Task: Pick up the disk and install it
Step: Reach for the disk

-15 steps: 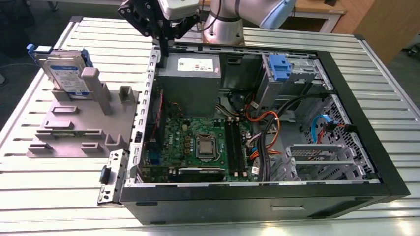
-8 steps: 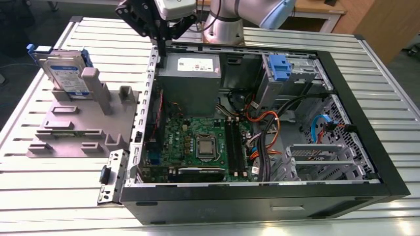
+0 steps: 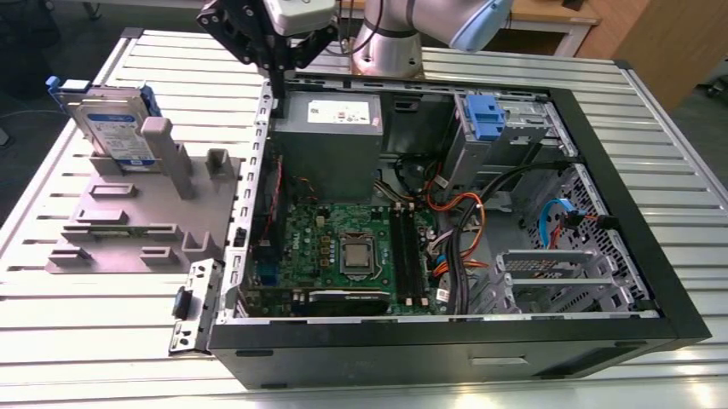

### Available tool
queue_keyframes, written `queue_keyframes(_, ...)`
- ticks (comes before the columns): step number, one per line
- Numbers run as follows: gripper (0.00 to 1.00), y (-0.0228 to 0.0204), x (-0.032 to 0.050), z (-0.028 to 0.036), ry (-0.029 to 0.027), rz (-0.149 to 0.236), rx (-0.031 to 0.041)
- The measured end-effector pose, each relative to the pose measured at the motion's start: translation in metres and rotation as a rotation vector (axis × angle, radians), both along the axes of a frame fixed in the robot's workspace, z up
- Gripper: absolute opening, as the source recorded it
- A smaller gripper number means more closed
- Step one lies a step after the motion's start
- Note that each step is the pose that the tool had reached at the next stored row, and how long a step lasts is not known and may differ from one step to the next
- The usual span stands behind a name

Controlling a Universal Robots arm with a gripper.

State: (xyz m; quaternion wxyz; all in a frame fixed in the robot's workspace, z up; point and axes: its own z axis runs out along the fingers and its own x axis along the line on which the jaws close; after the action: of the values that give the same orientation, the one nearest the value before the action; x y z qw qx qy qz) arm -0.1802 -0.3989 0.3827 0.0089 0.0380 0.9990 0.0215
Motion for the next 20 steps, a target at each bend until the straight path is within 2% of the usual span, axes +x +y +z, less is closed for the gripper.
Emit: queue_keyframes(20, 0.11, 0.0000, -0.0231, -0.0018, 0.0010, 0.000, 0.0000)
